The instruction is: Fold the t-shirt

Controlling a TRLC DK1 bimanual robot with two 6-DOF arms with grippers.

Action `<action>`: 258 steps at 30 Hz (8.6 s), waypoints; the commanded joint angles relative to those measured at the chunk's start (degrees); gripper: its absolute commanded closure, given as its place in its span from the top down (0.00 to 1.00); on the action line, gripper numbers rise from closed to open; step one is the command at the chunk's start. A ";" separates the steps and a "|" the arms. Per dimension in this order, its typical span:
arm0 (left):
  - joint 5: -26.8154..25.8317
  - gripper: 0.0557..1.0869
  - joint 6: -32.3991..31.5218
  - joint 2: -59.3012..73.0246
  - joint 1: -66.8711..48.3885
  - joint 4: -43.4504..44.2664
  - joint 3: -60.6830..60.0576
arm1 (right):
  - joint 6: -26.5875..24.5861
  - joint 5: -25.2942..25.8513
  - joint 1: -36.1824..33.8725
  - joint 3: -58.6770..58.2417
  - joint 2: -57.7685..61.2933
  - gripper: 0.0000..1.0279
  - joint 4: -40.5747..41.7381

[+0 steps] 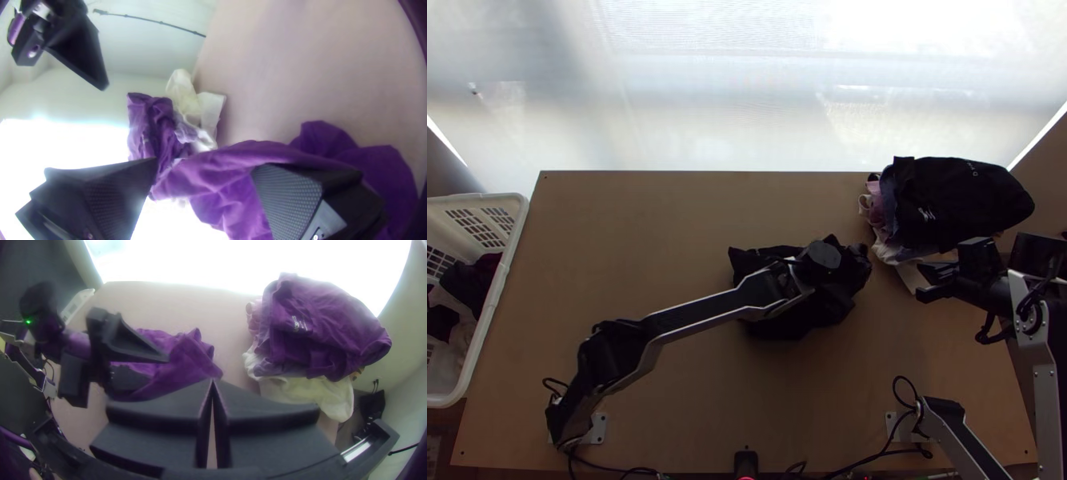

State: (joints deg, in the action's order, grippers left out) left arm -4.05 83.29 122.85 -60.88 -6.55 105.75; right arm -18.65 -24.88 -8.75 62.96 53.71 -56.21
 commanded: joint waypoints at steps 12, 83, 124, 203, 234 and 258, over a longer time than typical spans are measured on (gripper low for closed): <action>-0.78 0.96 -7.96 -22.12 11.22 -17.36 -19.71 | 3.27 -0.08 5.85 -0.56 -1.68 0.03 -0.75; -11.68 0.04 -81.79 -26.96 17.64 -11.12 -48.98 | 1.96 5.46 27.03 -20.24 32.77 0.03 51.37; -11.06 0.95 -73.97 -50.51 36.01 -28.70 -47.75 | 3.54 26.91 49.45 -21.47 8.60 0.95 25.88; -14.23 0.95 -63.25 -78.55 81.80 -25.09 -65.94 | -29.77 73.05 83.90 -17.43 61.60 0.24 91.71; -14.23 0.95 -62.72 -76.09 86.99 -38.45 -50.47 | -50.69 69.01 64.48 -3.37 37.34 0.03 99.27; -14.31 0.95 -62.98 -75.12 90.33 -40.21 -48.89 | -49.02 63.91 51.29 14.12 44.28 0.03 99.54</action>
State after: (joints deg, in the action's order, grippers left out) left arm -18.39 20.43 47.42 29.15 -45.74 55.96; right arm -68.12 39.53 46.54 70.02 94.63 43.46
